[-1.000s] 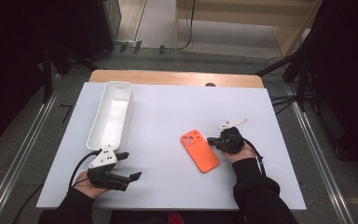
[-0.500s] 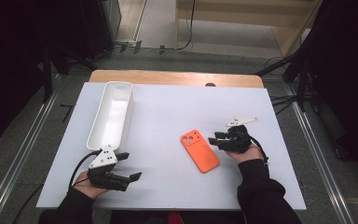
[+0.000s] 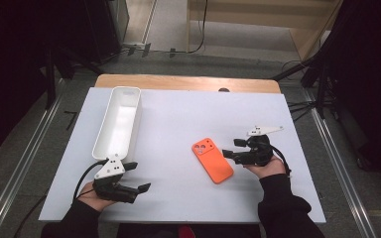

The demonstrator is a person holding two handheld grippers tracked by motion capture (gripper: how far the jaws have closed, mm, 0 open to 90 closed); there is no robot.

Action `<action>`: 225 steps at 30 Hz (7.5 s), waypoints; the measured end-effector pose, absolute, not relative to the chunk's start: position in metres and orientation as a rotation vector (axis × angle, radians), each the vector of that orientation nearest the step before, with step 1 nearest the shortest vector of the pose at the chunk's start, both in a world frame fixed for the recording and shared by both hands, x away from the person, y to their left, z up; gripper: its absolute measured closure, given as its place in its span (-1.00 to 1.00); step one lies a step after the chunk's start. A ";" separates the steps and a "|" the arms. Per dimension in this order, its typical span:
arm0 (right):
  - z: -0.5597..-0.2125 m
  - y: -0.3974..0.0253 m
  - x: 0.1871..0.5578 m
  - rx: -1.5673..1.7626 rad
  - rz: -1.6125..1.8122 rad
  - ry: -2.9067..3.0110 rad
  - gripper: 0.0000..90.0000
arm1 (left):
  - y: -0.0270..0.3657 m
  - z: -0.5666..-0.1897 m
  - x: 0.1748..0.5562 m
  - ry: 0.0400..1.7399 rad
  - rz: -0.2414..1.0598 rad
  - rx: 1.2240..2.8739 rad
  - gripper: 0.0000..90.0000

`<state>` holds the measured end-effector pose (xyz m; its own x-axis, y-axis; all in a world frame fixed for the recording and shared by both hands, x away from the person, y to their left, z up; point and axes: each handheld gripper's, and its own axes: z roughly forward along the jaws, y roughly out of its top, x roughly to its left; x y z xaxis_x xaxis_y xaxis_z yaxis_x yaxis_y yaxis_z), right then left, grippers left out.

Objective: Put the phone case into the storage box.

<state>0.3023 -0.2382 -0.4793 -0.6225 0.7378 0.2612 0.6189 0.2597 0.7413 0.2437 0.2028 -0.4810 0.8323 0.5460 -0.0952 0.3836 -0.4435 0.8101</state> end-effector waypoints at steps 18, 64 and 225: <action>-0.467 -0.244 0.264 1.204 1.350 2.377 -0.46 | 0.203 -0.481 0.244 0.683 0.224 2.088 -0.65; -0.490 -0.250 0.223 1.222 1.362 2.481 -0.65 | 0.203 -0.481 0.244 0.694 0.216 2.082 -0.65; -0.529 -0.165 0.270 1.378 1.013 2.239 -0.72 | 0.204 -0.482 0.246 0.693 0.187 2.091 -0.65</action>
